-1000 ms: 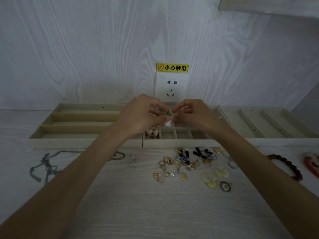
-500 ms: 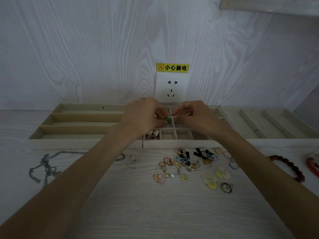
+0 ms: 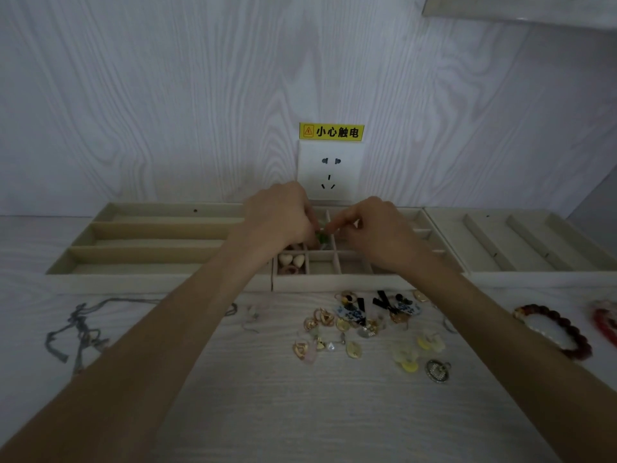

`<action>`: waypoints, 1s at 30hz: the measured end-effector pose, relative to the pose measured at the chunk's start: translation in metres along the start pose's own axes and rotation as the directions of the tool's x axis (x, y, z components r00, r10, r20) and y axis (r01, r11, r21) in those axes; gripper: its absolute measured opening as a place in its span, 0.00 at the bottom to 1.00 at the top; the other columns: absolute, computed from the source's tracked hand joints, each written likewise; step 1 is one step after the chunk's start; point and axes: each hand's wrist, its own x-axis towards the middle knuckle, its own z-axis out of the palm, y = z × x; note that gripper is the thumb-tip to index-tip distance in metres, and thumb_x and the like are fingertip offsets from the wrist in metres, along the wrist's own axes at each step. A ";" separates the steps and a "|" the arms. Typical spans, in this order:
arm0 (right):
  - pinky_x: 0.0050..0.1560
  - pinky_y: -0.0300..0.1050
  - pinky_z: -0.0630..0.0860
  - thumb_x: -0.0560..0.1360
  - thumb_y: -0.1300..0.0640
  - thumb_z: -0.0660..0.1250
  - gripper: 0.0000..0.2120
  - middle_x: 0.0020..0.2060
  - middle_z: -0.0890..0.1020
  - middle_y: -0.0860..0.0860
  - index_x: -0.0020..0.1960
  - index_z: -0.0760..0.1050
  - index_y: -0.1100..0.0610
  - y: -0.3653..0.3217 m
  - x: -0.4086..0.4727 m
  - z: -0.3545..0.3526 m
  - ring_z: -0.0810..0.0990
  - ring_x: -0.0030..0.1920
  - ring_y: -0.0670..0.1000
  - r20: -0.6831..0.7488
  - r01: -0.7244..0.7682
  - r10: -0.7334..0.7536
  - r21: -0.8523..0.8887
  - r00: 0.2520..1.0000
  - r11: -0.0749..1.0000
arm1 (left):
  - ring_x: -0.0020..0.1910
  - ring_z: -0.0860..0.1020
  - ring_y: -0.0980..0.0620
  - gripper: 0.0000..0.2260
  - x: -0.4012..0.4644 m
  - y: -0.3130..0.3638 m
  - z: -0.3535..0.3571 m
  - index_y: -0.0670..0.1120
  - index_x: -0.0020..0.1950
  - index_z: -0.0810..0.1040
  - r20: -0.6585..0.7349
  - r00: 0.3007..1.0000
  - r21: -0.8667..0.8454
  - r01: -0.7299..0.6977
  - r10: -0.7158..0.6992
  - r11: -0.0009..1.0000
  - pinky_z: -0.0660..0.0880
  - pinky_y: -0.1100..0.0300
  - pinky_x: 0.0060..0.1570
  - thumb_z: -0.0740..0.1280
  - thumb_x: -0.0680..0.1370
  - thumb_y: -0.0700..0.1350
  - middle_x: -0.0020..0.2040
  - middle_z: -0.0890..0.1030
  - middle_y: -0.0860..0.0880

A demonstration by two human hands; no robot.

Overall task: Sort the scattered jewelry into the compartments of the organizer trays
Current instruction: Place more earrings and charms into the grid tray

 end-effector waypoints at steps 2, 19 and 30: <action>0.26 0.33 0.64 0.74 0.64 0.61 0.16 0.48 0.84 0.48 0.50 0.83 0.48 -0.003 -0.003 0.002 0.67 0.22 0.42 -0.023 0.018 -0.020 -0.073 1.000 0.997 | 0.39 0.74 0.54 0.08 0.002 -0.001 -0.001 0.56 0.42 0.82 0.013 1.000 -0.010 0.018 -0.018 1.000 0.64 0.62 0.34 0.77 0.66 0.51 0.38 0.76 0.55; 0.34 0.27 0.69 0.77 0.61 0.63 0.13 0.44 0.80 0.47 0.48 0.80 0.45 0.005 0.004 -0.043 0.76 0.35 0.49 -0.018 0.088 -0.086 0.101 0.996 0.991 | 0.35 0.72 0.59 0.06 -0.026 -0.032 -0.023 0.58 0.47 0.82 -0.089 0.980 -0.198 -0.192 0.178 0.961 0.68 0.59 0.38 0.70 0.74 0.47 0.36 0.74 0.57; 0.48 0.46 0.72 0.74 0.65 0.61 0.19 0.41 0.74 0.46 0.51 0.81 0.44 -0.001 0.002 -0.008 0.73 0.45 0.49 0.114 0.131 -0.105 -0.257 0.988 0.957 | 0.44 0.68 0.52 0.16 -0.034 -0.018 -0.005 0.59 0.60 0.79 0.044 0.945 0.234 -0.324 0.323 0.916 0.65 0.58 0.38 0.55 0.80 0.45 0.39 0.66 0.54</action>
